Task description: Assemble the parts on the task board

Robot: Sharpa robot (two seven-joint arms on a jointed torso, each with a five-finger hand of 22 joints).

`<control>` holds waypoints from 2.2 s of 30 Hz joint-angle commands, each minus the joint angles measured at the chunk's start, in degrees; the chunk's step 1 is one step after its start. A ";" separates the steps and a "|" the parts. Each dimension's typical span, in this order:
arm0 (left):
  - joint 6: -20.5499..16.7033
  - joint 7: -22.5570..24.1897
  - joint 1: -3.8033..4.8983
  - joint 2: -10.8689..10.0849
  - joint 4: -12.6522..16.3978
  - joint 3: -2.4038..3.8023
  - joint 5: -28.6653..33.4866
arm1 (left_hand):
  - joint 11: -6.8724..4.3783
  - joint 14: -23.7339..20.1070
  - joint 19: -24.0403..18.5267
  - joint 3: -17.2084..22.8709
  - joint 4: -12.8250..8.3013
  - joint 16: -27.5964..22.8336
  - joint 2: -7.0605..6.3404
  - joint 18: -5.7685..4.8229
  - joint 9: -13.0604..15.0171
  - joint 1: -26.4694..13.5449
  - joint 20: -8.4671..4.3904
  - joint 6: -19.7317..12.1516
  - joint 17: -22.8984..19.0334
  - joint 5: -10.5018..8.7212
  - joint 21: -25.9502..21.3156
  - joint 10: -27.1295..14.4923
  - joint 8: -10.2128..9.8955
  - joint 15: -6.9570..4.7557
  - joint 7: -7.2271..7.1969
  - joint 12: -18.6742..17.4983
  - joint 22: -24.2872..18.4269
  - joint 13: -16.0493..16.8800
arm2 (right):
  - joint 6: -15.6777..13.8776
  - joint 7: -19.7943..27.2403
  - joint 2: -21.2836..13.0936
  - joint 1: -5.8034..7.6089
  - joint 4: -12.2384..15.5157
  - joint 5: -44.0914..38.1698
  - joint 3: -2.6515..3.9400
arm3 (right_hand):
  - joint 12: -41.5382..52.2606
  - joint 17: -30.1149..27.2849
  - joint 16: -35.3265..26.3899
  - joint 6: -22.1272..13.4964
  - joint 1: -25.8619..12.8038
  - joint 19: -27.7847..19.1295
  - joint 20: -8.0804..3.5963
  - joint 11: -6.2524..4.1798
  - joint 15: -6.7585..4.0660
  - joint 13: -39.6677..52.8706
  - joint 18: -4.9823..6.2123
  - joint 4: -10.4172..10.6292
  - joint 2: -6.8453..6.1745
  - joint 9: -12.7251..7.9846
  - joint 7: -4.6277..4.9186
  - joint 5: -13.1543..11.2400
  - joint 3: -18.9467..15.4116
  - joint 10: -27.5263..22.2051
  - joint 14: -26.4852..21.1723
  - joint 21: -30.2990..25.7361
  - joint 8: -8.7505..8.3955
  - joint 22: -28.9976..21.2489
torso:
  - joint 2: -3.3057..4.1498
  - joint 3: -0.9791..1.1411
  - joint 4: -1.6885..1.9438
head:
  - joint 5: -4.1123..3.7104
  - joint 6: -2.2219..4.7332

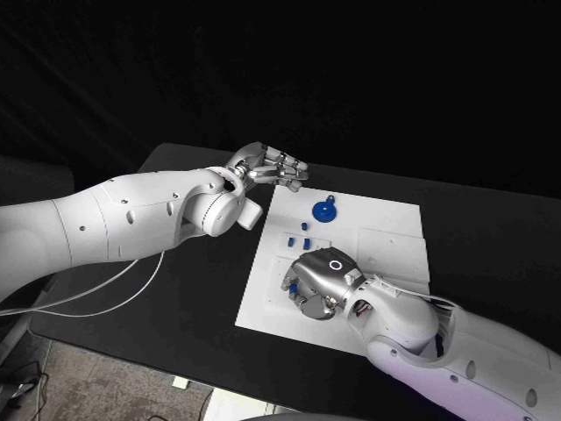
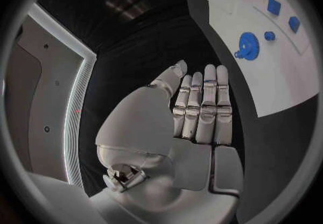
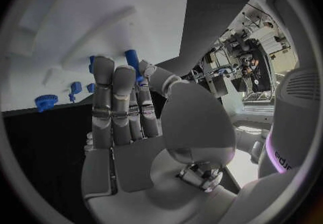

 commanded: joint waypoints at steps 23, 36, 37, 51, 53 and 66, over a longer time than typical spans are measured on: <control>1.02 -0.09 0.10 -0.14 0.03 0.04 0.35 | 0.04 -0.44 -0.01 -0.04 -0.09 -0.21 0.46 0.53 0.01 0.10 0.43 -0.14 -0.08 -0.32 -0.36 -0.41 -0.13 0.12 0.21 0.20 -0.28 -0.03 | -7.26 1.95 -2.30 -0.38 1.37 4.81 -0.47 | -0.17 -3.79 0.89 -10.76 3.95 2.09 3.48 2.62 3.40 -0.16 5.10 12.47 -5.01 -0.53 0.33 0.61 -23.67 -16.33 -0.42 -0.36 0.15 -9.58 | 0.03 0.16 -0.08 | -1.03 0.25; 1.22 -0.17 0.10 -0.52 -0.06 0.03 0.35 | 0.04 -0.44 -0.01 -0.04 -0.09 -0.21 0.46 0.53 0.01 0.10 0.43 -0.14 -0.08 -0.32 -0.36 -0.41 -0.13 0.12 0.21 0.20 -0.28 -0.03 | -9.39 2.45 -9.56 -0.35 5.13 20.96 5.91 | -0.24 -3.53 1.93 -9.46 1.62 1.88 1.95 -0.50 1.73 -0.04 3.12 8.82 -3.17 -0.50 1.69 -0.26 -14.15 -3.35 -0.18 1.65 0.16 -9.75 | -0.07 0.18 -0.25 | -3.60 1.07; 1.23 -0.19 0.10 -0.59 -0.06 0.03 0.35 | 0.04 -0.44 -0.01 -0.04 -0.09 -0.21 0.46 0.53 0.01 0.10 0.43 -0.14 -0.08 -0.32 -0.36 -0.41 -0.13 0.12 0.21 0.20 -0.28 -0.03 | -8.70 2.23 -10.63 -0.34 5.33 23.21 6.72 | 0.01 -3.44 2.02 -8.90 1.01 1.83 1.62 -1.03 1.24 0.11 3.12 8.98 -2.98 -0.45 1.58 -0.13 -13.69 -1.61 -0.21 1.77 0.27 -9.61 | -0.09 0.16 -0.26 | -3.90 1.15; 1.88 0.12 -0.02 -1.33 -0.61 -0.44 0.48 | 0.00 -0.40 0.10 -0.15 0.14 -0.21 0.52 0.51 0.01 -0.13 0.46 -0.09 -0.06 -0.33 -0.36 -0.31 -0.12 0.13 0.18 0.21 -0.65 -0.02 | 6.93 -9.02 -22.34 -0.01 4.41 49.16 11.50 | 29.63 3.73 7.39 -5.37 -4.06 1.71 -2.12 -5.93 -2.12 46.24 -0.82 15.26 1.24 0.82 -0.95 1.76 -25.70 2.55 -1.05 14.46 0.23 0.94 | -0.87 1.16 -1.43 | -7.61 1.63; 1.93 0.16 -0.10 -1.40 -0.73 -0.58 0.57 | 0.00 -0.40 0.10 -0.15 0.14 -0.21 0.52 0.51 0.01 -0.13 0.46 -0.09 -0.06 -0.33 -0.36 -0.31 -0.12 0.13 0.18 0.21 -0.65 -0.02 | 9.03 -13.32 -23.13 0.00 4.35 50.11 11.59 | 35.02 5.02 8.00 -5.75 -4.37 1.63 -2.03 -5.84 -2.02 51.65 -0.90 15.74 1.13 1.09 -1.00 -0.08 -22.91 2.58 -1.22 14.57 0.21 1.42 | -0.94 1.32 -1.55 | -7.86 1.57; 2.42 0.18 -0.73 -1.09 -1.20 -1.12 0.94 | 0.00 -0.40 0.16 -0.13 0.19 -0.21 0.54 0.50 0.02 -0.27 0.48 -0.11 -0.05 -0.37 -0.40 -0.35 -0.12 0.13 0.16 0.21 -1.10 -0.02 | 16.24 -27.60 -24.75 0.00 4.70 52.50 11.49 | 45.30 16.16 14.41 -5.98 -10.83 1.81 -2.03 -5.70 -1.86 61.89 -1.18 18.83 -1.44 0.51 -0.91 -0.79 -17.71 3.19 -0.85 19.24 0.24 5.99 | -1.51 1.60 -1.93 | -8.80 0.76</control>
